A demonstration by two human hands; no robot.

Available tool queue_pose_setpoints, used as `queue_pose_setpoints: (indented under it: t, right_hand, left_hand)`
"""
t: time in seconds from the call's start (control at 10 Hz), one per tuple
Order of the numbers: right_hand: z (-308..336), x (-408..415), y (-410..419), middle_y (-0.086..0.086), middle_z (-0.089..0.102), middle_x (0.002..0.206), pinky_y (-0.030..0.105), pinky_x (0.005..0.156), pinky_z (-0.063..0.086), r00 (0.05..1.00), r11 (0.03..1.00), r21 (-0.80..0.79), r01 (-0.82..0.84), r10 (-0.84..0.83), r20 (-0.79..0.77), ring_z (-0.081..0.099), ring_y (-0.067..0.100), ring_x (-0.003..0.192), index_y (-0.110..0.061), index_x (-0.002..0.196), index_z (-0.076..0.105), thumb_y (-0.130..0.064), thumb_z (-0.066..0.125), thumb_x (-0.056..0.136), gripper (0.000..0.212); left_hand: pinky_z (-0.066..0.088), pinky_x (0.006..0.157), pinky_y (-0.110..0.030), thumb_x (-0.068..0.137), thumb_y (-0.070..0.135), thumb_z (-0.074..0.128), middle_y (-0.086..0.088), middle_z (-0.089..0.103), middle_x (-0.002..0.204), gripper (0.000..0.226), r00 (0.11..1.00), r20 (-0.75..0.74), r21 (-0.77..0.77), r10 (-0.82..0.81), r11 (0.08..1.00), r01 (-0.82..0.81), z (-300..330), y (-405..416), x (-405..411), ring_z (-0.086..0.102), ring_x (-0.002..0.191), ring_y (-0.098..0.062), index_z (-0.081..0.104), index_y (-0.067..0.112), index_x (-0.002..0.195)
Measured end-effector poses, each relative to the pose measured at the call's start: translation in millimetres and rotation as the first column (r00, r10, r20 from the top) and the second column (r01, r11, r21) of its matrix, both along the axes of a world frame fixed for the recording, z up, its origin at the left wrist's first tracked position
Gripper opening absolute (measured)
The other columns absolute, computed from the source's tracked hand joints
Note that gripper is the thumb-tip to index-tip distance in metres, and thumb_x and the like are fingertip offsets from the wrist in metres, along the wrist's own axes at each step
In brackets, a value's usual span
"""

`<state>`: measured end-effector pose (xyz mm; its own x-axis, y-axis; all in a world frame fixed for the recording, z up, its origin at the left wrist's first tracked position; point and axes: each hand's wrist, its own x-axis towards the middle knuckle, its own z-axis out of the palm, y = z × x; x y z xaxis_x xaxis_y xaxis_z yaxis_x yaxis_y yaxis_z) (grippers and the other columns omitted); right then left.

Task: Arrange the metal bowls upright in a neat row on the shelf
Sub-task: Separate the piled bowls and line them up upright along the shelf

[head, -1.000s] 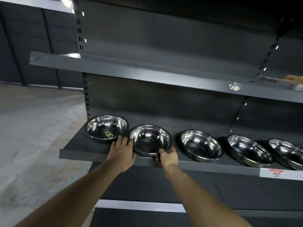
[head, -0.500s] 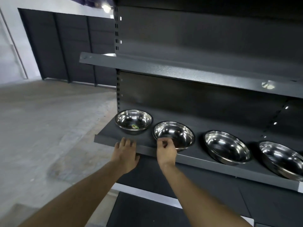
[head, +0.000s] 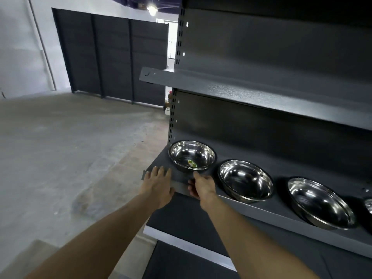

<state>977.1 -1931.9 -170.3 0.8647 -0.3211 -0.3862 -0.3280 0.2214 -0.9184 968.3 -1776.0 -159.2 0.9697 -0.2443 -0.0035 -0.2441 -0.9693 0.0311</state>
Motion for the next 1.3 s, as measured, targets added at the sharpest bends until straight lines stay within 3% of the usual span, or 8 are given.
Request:
queue_pose_setpoints:
  t: [0.2, 0.3, 0.4, 0.5, 0.8, 1.0, 1.1, 1.3]
  right_hand:
    - [1.1, 36.5, 12.6, 0.011, 0.069, 0.083, 0.027, 0.048, 0.051, 0.991, 0.991, -0.011, 0.137, -0.137, 0.001, 0.059, 0.016, 0.052, -0.006, 0.125, 0.048, -0.03, 0.063, 0.094, 0.042]
    - [-3.1, 50.7, 16.3, 0.012, 0.069, 0.085, 0.025, 0.046, 0.053, 0.97, 0.97, -0.014, 0.244, -0.244, 0.022, 0.06, 0.017, 0.05, -0.009, 0.133, 0.044, -0.025, 0.06, 0.096, 0.044]
    - [-10.4, 62.4, 21.0, 0.009, 0.069, 0.09, 0.029, 0.053, 0.055, 0.938, 0.937, -0.06, 0.345, -0.341, 0.07, 0.062, 0.017, 0.052, -0.016, 0.15, 0.032, -0.016, 0.055, 0.096, 0.058]
    - [-15.6, 66.4, 22.9, 0.0, 0.066, 0.076, 0.033, 0.064, 0.059, 0.931, 0.931, -0.067, 0.359, -0.352, 0.092, 0.063, 0.015, 0.054, -0.02, 0.153, 0.03, -0.011, 0.056, 0.094, 0.066]
    - [-14.1, 50.5, 22.8, 0.007, 0.063, 0.067, 0.022, 0.044, 0.049, 0.967, 0.952, -0.173, 0.254, -0.244, 0.079, 0.056, 0.014, 0.048, -0.006, 0.137, 0.047, -0.007, 0.052, 0.092, 0.045]
    - [-10.9, 28.8, 22.4, 0.011, 0.064, 0.077, 0.019, 0.042, 0.048, 0.984, 0.971, -0.167, 0.169, -0.156, 0.084, 0.055, 0.013, 0.049, -0.01, 0.124, 0.055, -0.008, 0.052, 0.094, 0.029]
    - [-10.0, 20.3, 22.2, 0.012, 0.065, 0.081, 0.018, 0.043, 0.049, 0.987, 0.982, -0.12, 0.147, -0.138, 0.079, 0.056, 0.013, 0.051, -0.011, 0.127, 0.053, -0.008, 0.053, 0.096, 0.031]
    - [-15.5, -3.2, 18.7, 0.014, 0.07, 0.093, 0.022, 0.046, 0.051, 0.998, 0.987, -0.15, 0.05, -0.044, 0.045, 0.06, 0.016, 0.056, -0.013, 0.124, 0.047, -0.024, 0.056, 0.098, 0.03]
  left_hand:
    - [0.023, 0.118, -0.047, 0.098, 0.04, 0.042, -0.01, 0.018, 0.162, 0.071, 0.996, 0.019, -0.011, -0.082, 0.997, 0.082, 2.9, 20.5, 36.0, 0.017, 0.149, -0.032, 0.014, 0.013, 0.157]
    - [0.021, 0.119, -0.047, 0.099, 0.04, 0.041, -0.011, 0.018, 0.162, 0.07, 0.995, 0.008, -0.029, -0.096, 0.995, 0.096, -0.1, 26.0, 50.2, 0.016, 0.15, -0.032, 0.014, 0.013, 0.157]
    - [0.02, 0.12, -0.048, 0.1, 0.042, 0.039, -0.011, 0.018, 0.162, 0.069, 0.994, -0.008, -0.033, -0.11, 0.993, 0.11, -3.3, 32.7, 62.6, 0.015, 0.15, -0.033, 0.013, 0.013, 0.157]
    - [0.022, 0.119, -0.049, 0.1, 0.042, 0.04, -0.011, 0.019, 0.161, 0.07, 0.993, -0.001, -0.03, -0.115, 0.993, 0.115, -3.4, 40.8, 72.8, 0.017, 0.149, -0.033, 0.013, 0.013, 0.157]
    - [0.024, 0.118, -0.047, 0.099, 0.043, 0.044, -0.01, 0.026, 0.157, 0.07, 0.997, -0.003, -0.035, -0.079, 0.996, 0.079, -3.8, 53.3, 75.8, 0.02, 0.148, -0.033, 0.017, 0.012, 0.155]
    - [0.027, 0.117, -0.045, 0.098, 0.042, 0.044, -0.008, 0.029, 0.156, 0.067, 0.998, 0.004, -0.015, -0.07, 0.997, 0.07, -5.2, 49.8, 50.1, 0.025, 0.145, -0.03, 0.022, 0.011, 0.153]
    - [0.028, 0.117, -0.045, 0.099, 0.043, 0.041, -0.008, 0.028, 0.157, 0.065, 0.998, 0.013, 0.007, -0.068, 0.998, 0.068, -4.7, 45.6, 35.0, 0.025, 0.145, -0.03, 0.023, 0.012, 0.153]
    - [0.024, 0.119, -0.046, 0.099, 0.045, 0.041, -0.008, 0.022, 0.161, 0.07, 1.0, 0.008, -0.013, -0.014, 1.0, 0.014, -10.3, 36.8, 2.3, 0.018, 0.15, -0.03, 0.017, 0.012, 0.156]
